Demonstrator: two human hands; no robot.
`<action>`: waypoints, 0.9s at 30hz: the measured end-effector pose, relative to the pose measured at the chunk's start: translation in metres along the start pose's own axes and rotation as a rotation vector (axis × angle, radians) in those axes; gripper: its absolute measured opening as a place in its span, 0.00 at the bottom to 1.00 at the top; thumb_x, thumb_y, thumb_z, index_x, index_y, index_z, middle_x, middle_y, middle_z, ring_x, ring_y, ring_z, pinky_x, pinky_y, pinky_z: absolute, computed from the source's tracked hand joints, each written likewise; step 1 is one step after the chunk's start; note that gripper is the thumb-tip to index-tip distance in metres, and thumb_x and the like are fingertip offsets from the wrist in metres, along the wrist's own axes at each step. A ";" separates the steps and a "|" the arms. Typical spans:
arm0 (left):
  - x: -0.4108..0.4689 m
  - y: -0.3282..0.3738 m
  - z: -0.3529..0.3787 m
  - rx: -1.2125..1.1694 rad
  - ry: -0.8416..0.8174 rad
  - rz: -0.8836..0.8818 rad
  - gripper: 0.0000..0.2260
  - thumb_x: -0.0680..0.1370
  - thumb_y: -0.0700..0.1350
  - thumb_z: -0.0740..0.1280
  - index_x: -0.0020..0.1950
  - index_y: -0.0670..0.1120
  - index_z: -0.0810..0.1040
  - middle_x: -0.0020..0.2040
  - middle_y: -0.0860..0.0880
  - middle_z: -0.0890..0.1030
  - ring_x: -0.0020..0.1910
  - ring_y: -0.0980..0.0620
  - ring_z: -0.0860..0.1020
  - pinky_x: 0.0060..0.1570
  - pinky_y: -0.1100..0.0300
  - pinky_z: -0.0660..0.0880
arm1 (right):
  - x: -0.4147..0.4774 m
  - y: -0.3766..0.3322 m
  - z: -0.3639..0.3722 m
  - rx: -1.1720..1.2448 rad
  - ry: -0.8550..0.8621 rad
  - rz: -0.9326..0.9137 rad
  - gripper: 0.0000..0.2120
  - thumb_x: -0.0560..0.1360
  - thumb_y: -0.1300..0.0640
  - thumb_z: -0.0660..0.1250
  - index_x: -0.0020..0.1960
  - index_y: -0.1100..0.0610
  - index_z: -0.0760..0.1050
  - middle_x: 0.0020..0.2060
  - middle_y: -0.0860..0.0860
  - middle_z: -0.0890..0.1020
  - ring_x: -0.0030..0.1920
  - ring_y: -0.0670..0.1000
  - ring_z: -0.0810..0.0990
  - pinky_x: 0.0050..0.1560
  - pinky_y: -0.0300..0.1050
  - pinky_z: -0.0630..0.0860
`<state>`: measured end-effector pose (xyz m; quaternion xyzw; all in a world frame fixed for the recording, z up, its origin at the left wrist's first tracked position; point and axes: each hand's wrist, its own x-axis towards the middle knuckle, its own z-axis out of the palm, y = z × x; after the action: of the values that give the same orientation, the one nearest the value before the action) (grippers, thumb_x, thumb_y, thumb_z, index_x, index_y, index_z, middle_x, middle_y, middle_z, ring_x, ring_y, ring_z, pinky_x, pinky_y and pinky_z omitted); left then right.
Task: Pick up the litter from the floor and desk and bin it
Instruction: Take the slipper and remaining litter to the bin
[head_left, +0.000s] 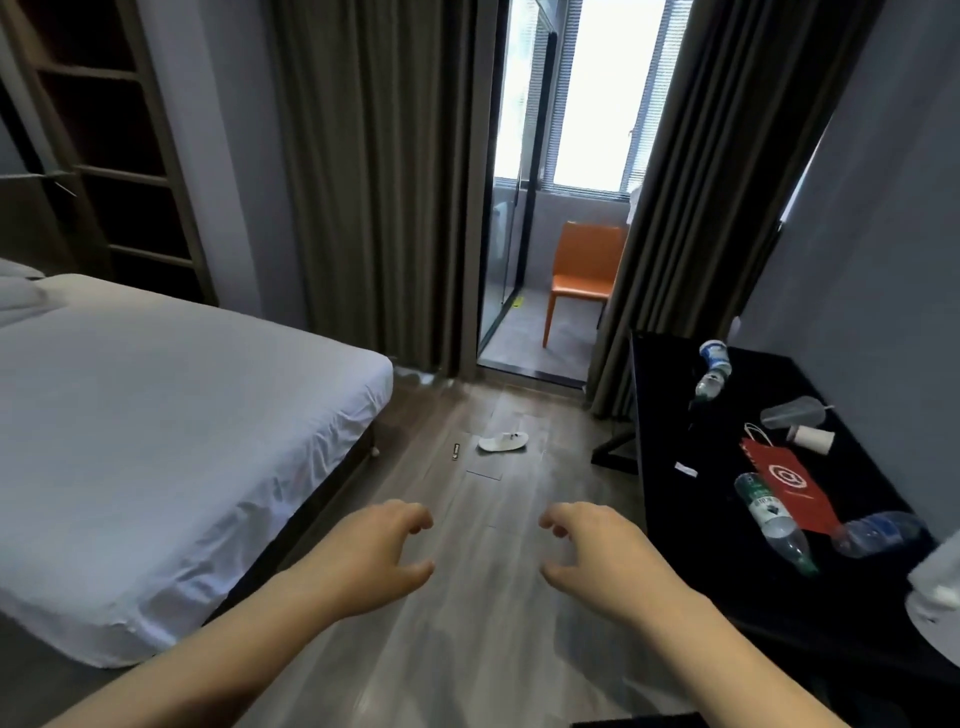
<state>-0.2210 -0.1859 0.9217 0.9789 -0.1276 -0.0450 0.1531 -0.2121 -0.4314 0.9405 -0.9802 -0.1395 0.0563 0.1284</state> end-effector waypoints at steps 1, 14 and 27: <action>0.016 -0.008 0.000 -0.002 -0.005 -0.006 0.21 0.75 0.59 0.65 0.67 0.56 0.70 0.63 0.57 0.74 0.58 0.61 0.74 0.55 0.67 0.71 | 0.018 0.004 0.001 0.001 -0.009 0.001 0.23 0.72 0.50 0.65 0.67 0.48 0.71 0.60 0.47 0.77 0.61 0.48 0.74 0.58 0.42 0.71; 0.255 -0.133 -0.016 -0.046 -0.062 0.005 0.21 0.76 0.57 0.66 0.67 0.53 0.71 0.63 0.55 0.75 0.58 0.58 0.74 0.57 0.64 0.72 | 0.284 0.025 0.011 -0.029 -0.062 0.051 0.23 0.74 0.48 0.65 0.68 0.49 0.70 0.61 0.46 0.76 0.62 0.48 0.73 0.60 0.41 0.70; 0.489 -0.199 -0.001 -0.068 -0.159 -0.046 0.21 0.75 0.57 0.66 0.66 0.52 0.72 0.61 0.54 0.76 0.57 0.57 0.75 0.56 0.63 0.72 | 0.509 0.106 0.020 0.015 -0.184 0.110 0.22 0.74 0.49 0.65 0.67 0.49 0.70 0.61 0.46 0.76 0.62 0.48 0.73 0.57 0.40 0.69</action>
<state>0.2975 -0.1311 0.8367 0.9692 -0.1150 -0.1302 0.1745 0.2988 -0.3787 0.8550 -0.9761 -0.0962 0.1541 0.1192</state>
